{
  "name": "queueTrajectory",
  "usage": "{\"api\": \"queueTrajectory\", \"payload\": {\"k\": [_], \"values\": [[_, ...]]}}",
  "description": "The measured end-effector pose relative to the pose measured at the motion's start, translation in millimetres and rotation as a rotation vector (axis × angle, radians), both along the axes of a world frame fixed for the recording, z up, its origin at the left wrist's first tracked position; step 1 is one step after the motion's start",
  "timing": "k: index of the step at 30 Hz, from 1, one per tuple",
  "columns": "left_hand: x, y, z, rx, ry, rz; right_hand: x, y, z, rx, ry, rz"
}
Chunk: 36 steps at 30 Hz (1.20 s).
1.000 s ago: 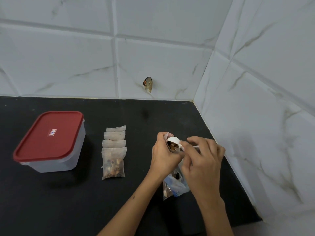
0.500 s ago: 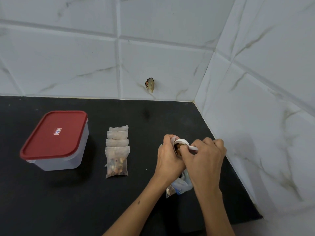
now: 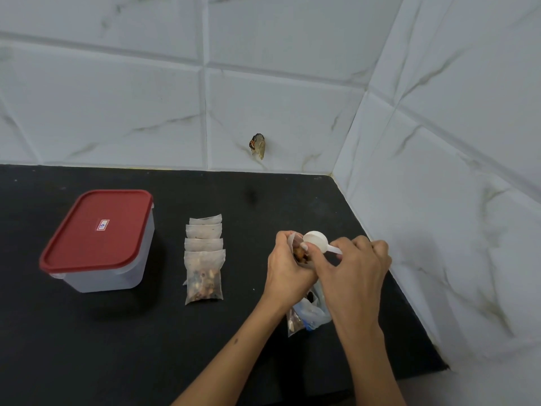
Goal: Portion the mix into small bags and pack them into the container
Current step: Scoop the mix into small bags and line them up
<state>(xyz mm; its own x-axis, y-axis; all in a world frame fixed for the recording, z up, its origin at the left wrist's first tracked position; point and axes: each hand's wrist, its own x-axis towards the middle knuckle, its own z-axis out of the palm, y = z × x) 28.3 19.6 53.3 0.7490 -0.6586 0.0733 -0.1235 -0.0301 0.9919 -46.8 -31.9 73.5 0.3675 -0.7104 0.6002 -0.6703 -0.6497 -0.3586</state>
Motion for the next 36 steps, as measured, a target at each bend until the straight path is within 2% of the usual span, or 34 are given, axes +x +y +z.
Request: {"api": "queueTrajectory", "payload": {"k": [5,9,12,16,18,23,27,29,32,33,34,36], "values": [[1,1,0,-0.034,0.043,-0.022,1,2,0,0.072,0.032,0.003],[0,3,-1,-0.075,0.070,-0.045,-2,5,4,0.163,-0.060,0.027],[2,3,-3,-0.060,0.077,-0.053,-4,6,7,0.312,-0.111,0.058],[13,9,-7,-0.018,0.070,-0.052,-12,-1,0,0.640,-0.293,0.056],[19,12,-7,-0.019,0.090,-0.032,-14,-3,-9,0.681,-0.185,0.000],[28,18,-5,-0.029,0.118,-0.005,-7,6,-33,0.545,0.269,-0.152],[33,22,-6,-0.002,0.186,-0.039,0,12,-37,0.534,0.462,-0.118],[38,26,-8,-0.032,0.263,-0.060,3,15,-33,0.527,0.338,-0.078],[47,32,-6,-0.046,0.380,-0.048,11,25,-16,0.539,-0.167,0.153],[50,34,-5,-0.061,0.429,-0.036,15,30,-7,0.557,-0.244,0.276],[54,35,-2,-0.079,0.463,-0.019,19,36,1,0.568,-0.236,0.389],[62,37,2,-0.092,0.465,0.017,28,43,10,0.525,-0.102,0.514]]}}
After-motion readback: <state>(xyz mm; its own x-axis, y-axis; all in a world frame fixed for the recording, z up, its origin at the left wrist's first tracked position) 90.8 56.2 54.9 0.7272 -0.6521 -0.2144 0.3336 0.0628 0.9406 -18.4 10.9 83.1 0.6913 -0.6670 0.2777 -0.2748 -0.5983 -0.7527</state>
